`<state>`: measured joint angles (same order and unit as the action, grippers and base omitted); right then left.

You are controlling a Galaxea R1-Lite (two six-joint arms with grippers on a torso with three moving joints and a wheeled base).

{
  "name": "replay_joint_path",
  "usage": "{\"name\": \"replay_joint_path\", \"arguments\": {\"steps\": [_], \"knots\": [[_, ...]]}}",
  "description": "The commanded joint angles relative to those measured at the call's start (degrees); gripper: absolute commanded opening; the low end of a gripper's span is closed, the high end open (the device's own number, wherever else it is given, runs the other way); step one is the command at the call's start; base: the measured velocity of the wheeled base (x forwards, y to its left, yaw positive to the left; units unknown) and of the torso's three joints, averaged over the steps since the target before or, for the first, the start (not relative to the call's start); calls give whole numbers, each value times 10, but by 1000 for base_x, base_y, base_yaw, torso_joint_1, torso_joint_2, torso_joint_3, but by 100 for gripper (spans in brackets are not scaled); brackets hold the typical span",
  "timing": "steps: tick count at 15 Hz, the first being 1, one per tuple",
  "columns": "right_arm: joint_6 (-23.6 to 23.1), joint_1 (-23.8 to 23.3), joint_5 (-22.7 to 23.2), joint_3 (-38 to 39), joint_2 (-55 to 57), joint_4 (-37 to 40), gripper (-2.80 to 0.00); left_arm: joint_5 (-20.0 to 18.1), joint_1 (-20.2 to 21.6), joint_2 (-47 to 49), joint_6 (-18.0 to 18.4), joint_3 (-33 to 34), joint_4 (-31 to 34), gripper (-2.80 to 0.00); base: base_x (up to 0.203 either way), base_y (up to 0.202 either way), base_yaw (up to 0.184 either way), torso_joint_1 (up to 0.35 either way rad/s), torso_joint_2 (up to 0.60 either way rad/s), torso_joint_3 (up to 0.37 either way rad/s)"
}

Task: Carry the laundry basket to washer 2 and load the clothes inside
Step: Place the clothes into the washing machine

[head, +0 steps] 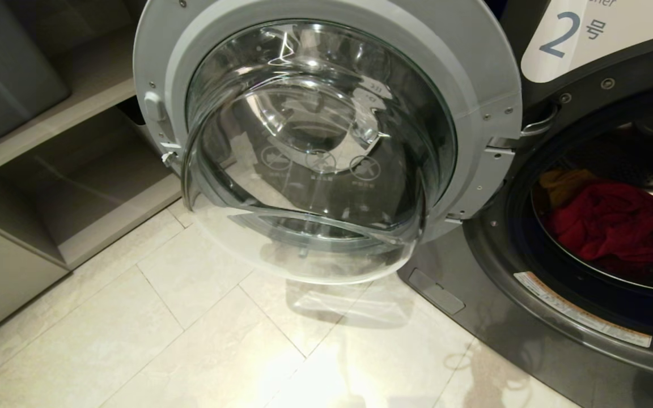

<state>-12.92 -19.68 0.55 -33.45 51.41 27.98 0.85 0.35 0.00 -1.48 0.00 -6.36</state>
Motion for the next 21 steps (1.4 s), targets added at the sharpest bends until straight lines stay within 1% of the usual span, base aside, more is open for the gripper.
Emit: {"name": "replay_joint_path", "arguments": {"steps": [1, 15, 21], "knots": [[-1, 0, 1, 2, 4, 2, -280, 0, 0, 1, 0, 23, -1, -280, 0, 0, 0, 0, 0, 0], [2, -1, 1, 8, 2, 2, -280, 0, 0, 1, 0, 23, -1, -280, 0, 0, 0, 0, 0, 0], [2, -1, 1, 9, 2, 1, -280, 0, 0, 0, 0, 23, -1, -280, -1, 7, -158, 0, 3, 2]]}}
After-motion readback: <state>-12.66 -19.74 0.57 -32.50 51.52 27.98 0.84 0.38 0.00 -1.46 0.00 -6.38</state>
